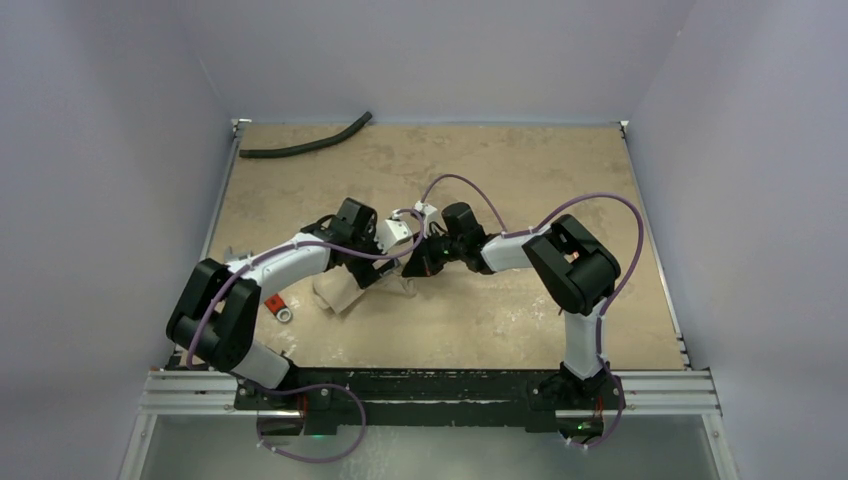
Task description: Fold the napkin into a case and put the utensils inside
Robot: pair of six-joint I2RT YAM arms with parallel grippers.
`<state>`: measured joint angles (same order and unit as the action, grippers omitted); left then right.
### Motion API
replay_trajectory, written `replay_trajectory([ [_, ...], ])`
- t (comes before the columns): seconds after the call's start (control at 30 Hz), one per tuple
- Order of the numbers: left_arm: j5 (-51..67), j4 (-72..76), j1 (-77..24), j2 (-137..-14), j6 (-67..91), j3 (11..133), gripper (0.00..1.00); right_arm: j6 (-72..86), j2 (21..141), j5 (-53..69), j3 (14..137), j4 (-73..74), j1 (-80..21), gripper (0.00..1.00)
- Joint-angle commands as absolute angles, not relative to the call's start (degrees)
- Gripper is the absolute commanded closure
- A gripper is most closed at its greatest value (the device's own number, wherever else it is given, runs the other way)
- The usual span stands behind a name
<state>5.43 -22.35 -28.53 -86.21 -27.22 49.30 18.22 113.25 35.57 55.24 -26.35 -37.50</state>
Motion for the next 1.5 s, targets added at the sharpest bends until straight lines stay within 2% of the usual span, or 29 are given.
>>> replay_trajectory([
  [0.0,0.75,-20.48,-28.57,-86.8,-29.64,49.21,0.11,16.98,115.76,32.29,51.96,-17.69,-37.09,1.0],
  [0.4,-4.64,-21.66,-28.56,-84.29,-34.49,52.13,0.18,16.67,116.1,33.3,51.21,-18.85,-37.0,1.0],
  [0.9,-10.56,-13.52,-27.82,-88.74,-47.93,53.67,0.14,16.55,115.84,33.88,50.14,-19.69,-37.05,1.0],
  [1.03,-0.84,-23.47,-22.99,-90.5,-43.72,63.45,0.03,16.68,115.89,34.01,50.23,-19.69,-36.93,1.0],
  [1.17,6.11,-29.56,-17.52,-88.32,-44.85,69.0,0.01,16.89,116.25,34.33,50.62,-19.89,-36.94,1.0],
  [1.27,15.58,-40.78,-13.74,-85.3,-51.12,71.84,0.01,17.19,116.69,34.86,50.72,-20.29,-36.91,1.0],
  [1.37,21.19,-50.13,-13.22,-81.22,-57.77,68.34,0.01,17.39,117.0,35.14,51.12,-20.3,-36.91,1.0],
  [1.47,21.61,-53.54,-13.26,-75.82,-63.19,59.99,0.01,17.4,117.07,35.37,51.77,-20.07,-36.93,1.0],
])
